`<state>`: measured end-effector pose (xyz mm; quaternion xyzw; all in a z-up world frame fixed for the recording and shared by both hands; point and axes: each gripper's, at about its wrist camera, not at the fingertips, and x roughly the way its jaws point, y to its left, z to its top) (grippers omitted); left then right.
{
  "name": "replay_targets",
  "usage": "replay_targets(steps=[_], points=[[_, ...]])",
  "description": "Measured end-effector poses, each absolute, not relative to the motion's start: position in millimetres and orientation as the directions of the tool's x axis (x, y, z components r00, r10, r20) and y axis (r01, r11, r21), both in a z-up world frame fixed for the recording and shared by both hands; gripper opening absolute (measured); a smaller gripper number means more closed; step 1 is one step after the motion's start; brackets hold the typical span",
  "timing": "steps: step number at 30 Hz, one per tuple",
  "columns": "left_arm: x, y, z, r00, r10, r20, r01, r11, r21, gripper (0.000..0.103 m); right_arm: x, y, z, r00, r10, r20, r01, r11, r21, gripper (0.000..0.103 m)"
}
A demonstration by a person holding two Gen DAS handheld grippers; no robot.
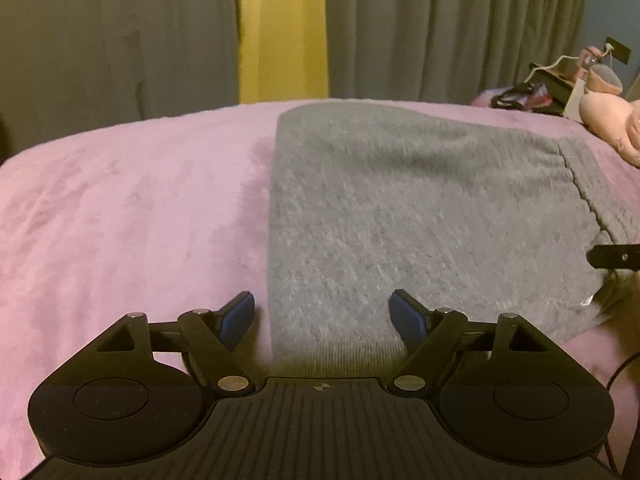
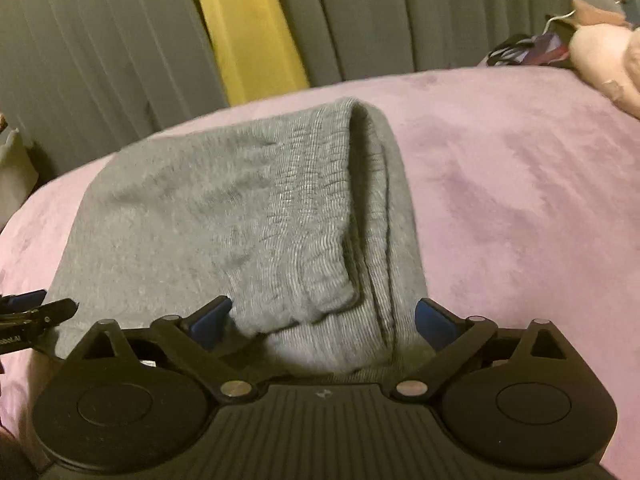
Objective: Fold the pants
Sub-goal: 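Lay the folded pants down and open both tools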
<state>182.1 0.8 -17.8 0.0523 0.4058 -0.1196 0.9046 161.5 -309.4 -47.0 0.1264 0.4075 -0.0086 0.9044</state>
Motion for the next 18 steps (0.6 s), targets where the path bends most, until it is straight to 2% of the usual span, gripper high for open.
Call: replay_targets(steps=[7, 12, 16, 18], points=[[161.6, -10.1, -17.7, 0.672, -0.113, -0.732, 0.274, 0.956, 0.104, 0.087, 145.9, -292.5, -51.7, 0.683, 0.076, -0.727, 0.105, 0.974, 0.200, 0.099], [155.2, -7.7, -14.9, 0.658, -0.113, -0.745, 0.265, 0.960, 0.088, 0.091, 134.9, -294.2, -56.2, 0.686, 0.073, -0.724, 0.103, 0.975, 0.196, 0.099], [145.7, -7.8, -18.7, 0.635, -0.091, -0.767, 0.260, 0.960, 0.102, 0.093, 126.1, -286.4, -60.0, 0.652, 0.006, -0.758, 0.116, 0.987, 0.107, 0.099], [137.7, -8.4, -19.5, 0.631, -0.085, -0.771, 0.260, 0.960, 0.107, 0.093, 118.7, -289.0, -56.4, 0.655, 0.018, -0.756, 0.128, 0.982, 0.135, 0.099]])
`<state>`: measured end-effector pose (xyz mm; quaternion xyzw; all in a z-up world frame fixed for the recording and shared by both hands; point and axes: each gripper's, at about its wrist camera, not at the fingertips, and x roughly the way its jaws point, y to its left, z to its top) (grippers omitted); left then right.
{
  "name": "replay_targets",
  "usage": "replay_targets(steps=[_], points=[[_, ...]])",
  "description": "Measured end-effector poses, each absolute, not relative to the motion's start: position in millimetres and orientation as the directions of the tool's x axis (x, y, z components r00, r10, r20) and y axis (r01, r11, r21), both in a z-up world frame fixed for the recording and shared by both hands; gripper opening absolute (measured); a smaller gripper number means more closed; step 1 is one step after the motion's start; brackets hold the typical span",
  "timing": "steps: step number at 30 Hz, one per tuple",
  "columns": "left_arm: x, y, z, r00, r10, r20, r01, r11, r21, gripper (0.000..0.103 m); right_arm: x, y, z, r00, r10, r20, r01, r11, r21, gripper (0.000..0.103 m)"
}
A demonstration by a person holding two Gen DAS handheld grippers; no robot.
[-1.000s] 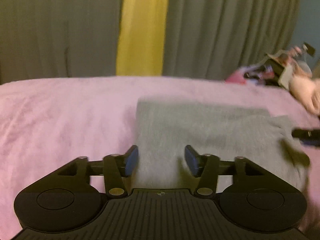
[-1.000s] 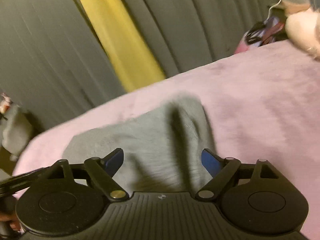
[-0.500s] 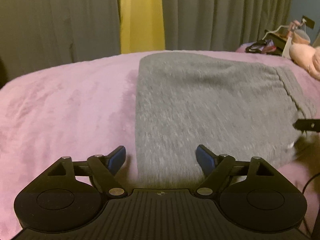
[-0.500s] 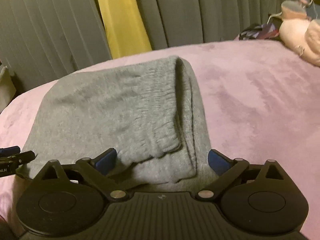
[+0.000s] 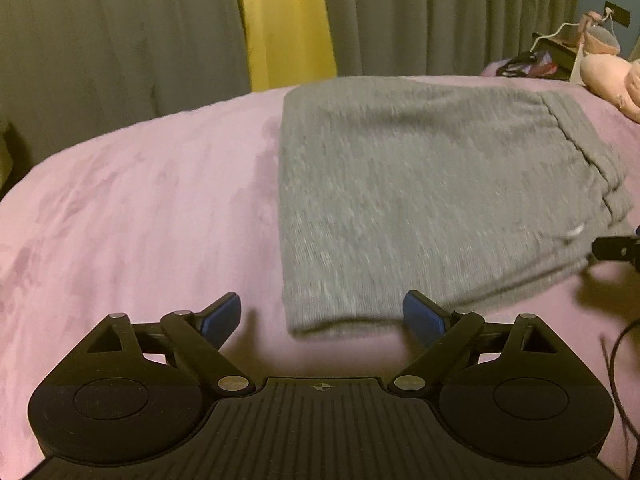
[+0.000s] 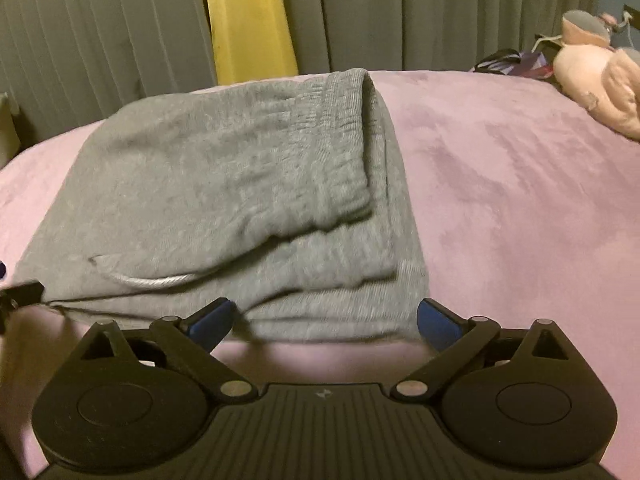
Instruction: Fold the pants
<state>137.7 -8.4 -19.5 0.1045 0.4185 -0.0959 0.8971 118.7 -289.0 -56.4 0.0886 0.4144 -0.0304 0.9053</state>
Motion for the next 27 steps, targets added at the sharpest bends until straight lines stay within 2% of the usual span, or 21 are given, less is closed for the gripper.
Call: replay_targets(steps=[4, 6, 9, 12, 18, 27], points=[[114.4, -13.3, -20.8, 0.612, -0.102, -0.784, 0.274, 0.958, 0.089, 0.093, 91.9, -287.7, -49.8, 0.679, 0.110, -0.726, 0.148, 0.948, 0.282, 0.099], [101.4, -16.2, -18.7, 0.613, -0.122, -0.781, 0.274, 0.960, 0.065, 0.095, 78.4, -280.4, -47.3, 0.688, 0.112, -0.717, 0.154, 0.943, 0.295, 0.099], [82.8, -17.9, -17.9, 0.600, -0.176, -0.781, 0.267, 0.964, -0.012, 0.096, 63.4, -264.5, -39.1, 0.691, 0.098, -0.717, 0.134, 0.956, 0.260, 0.099], [70.4, -20.0, -19.9, 0.562, -0.196, -0.804, 0.260, 0.964, -0.053, 0.096, 52.2, -246.7, -35.9, 0.619, 0.116, -0.776, 0.092, 0.972, 0.218, 0.099], [50.8, -29.7, -17.8, 0.567, -0.163, -0.807, 0.269, 0.963, -0.006, 0.100, 30.6, -217.9, -34.1, 0.583, 0.084, -0.808, 0.010, 0.994, 0.111, 0.099], [56.1, -28.0, -20.8, 0.573, -0.087, -0.815, 0.210, 0.977, 0.044, 0.101, 29.9, -216.7, -34.0, 0.596, 0.068, -0.800, 0.017, 0.995, 0.097, 0.099]])
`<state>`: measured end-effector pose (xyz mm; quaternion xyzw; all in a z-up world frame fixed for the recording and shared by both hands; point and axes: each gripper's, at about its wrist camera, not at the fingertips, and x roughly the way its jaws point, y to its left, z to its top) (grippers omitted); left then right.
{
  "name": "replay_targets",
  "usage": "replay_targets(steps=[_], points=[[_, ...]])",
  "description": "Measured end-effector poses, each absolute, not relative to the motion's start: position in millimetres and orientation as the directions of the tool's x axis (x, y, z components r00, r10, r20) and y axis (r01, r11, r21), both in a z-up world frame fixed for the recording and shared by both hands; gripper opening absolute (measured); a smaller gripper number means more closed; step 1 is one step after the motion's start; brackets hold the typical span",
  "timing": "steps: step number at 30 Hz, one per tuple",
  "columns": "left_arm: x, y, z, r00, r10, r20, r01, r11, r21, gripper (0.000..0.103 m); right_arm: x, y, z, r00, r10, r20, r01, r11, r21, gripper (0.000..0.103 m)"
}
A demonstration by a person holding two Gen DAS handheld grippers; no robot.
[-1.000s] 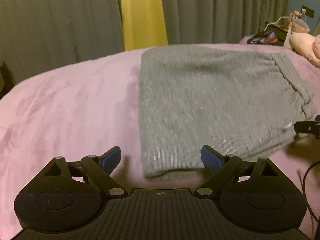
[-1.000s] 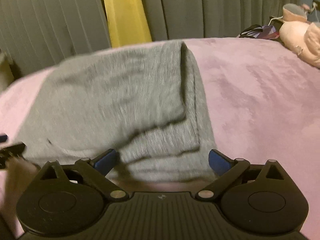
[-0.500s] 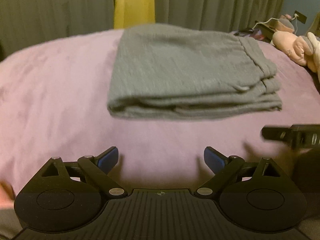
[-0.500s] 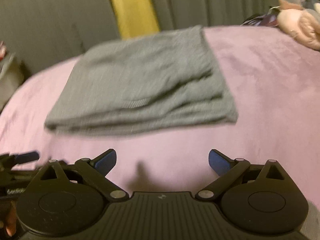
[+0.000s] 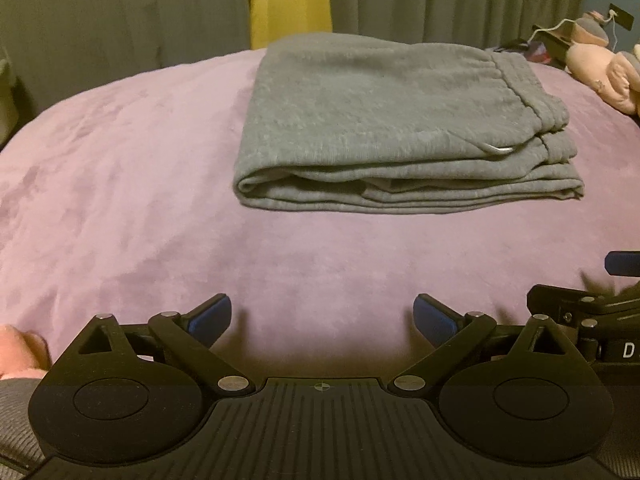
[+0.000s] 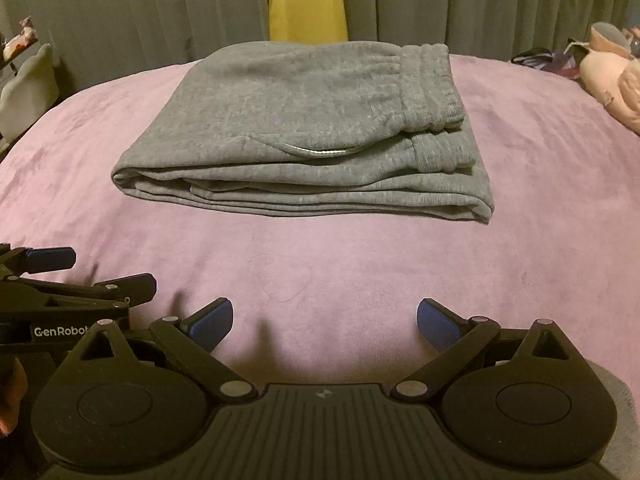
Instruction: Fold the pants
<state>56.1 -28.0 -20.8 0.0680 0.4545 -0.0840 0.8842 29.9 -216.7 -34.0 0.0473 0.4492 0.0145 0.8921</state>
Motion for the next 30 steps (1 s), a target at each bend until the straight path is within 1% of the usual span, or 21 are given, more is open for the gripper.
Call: replay_targets(steps=[4, 8, 16, 23, 30], points=[[56.6, -29.1, -20.0, 0.584, -0.091, -0.807, 0.215, 0.975, 0.046, 0.101, 32.4, -218.9, -35.2, 0.613, 0.051, -0.788, 0.047, 0.994, 0.101, 0.099], [58.5, -28.6, -18.7, 0.606, -0.091, -0.790, 0.207, 0.977, 0.046, 0.102, 38.6, -216.4, -36.0, 0.640, -0.012, -0.769, 0.079, 0.996, 0.051, 0.099], [69.2, -26.1, -21.2, 0.627, -0.068, -0.776, 0.171, 0.984, 0.052, 0.102, 45.1, -206.6, -34.5, 0.711, -0.045, -0.702, 0.054, 0.998, -0.009, 0.099], [75.2, -23.8, -22.5, 0.642, -0.076, -0.763, 0.165, 0.985, 0.041, 0.102, 51.9, -209.3, -36.6, 0.727, -0.051, -0.685, 0.070, 0.998, 0.000, 0.099], [74.2, -25.8, -22.7, 0.647, -0.088, -0.758, 0.185, 0.982, 0.044, 0.102, 54.1, -211.1, -40.2, 0.720, -0.062, -0.691, 0.085, 0.996, -0.001, 0.099]])
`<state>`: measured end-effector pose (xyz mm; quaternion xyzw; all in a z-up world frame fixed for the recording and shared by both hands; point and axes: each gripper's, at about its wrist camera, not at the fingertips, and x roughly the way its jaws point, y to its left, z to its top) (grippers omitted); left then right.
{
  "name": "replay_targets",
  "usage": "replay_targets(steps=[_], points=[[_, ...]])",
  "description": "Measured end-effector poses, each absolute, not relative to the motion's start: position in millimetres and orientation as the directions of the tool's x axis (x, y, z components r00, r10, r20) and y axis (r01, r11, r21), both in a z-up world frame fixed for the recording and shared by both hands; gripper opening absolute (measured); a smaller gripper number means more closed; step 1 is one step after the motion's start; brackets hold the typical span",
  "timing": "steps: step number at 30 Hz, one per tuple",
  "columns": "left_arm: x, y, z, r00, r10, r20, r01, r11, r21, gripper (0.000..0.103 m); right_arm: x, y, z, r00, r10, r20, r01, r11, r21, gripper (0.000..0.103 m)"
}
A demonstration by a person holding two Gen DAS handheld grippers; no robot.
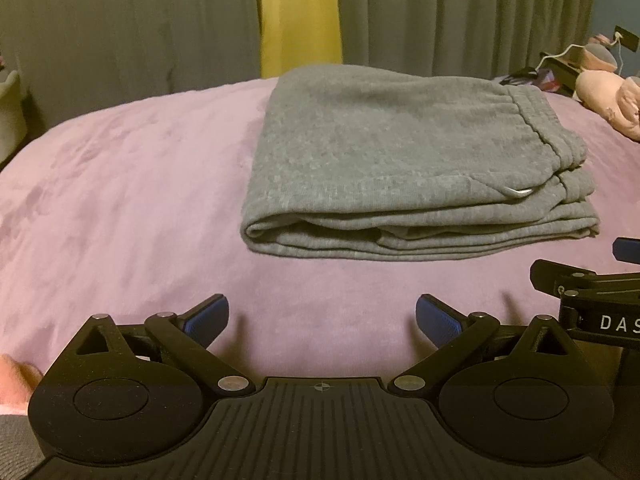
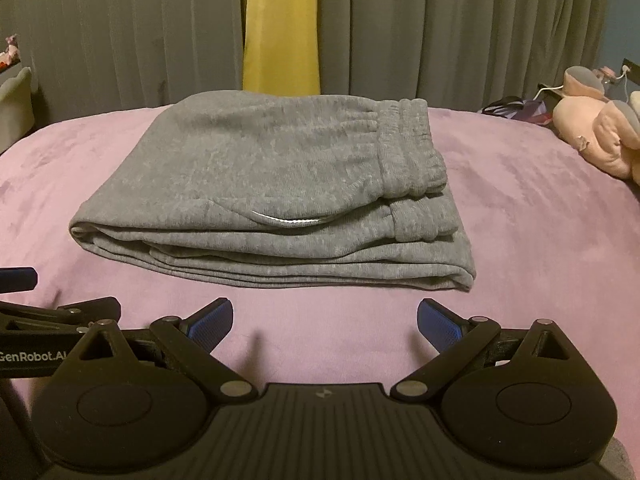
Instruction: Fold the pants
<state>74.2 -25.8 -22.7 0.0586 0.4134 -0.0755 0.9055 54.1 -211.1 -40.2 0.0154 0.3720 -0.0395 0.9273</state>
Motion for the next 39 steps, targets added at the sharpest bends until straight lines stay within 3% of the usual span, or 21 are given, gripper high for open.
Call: replay_targets(steps=[39], points=[[76.1, -20.9, -22.8, 0.644, -0.080, -0.761, 0.160, 0.987, 0.031, 0.102, 51.1, -214.2, -39.4, 0.722, -0.068, -0.688, 0.096, 0.995, 0.003, 0.099]])
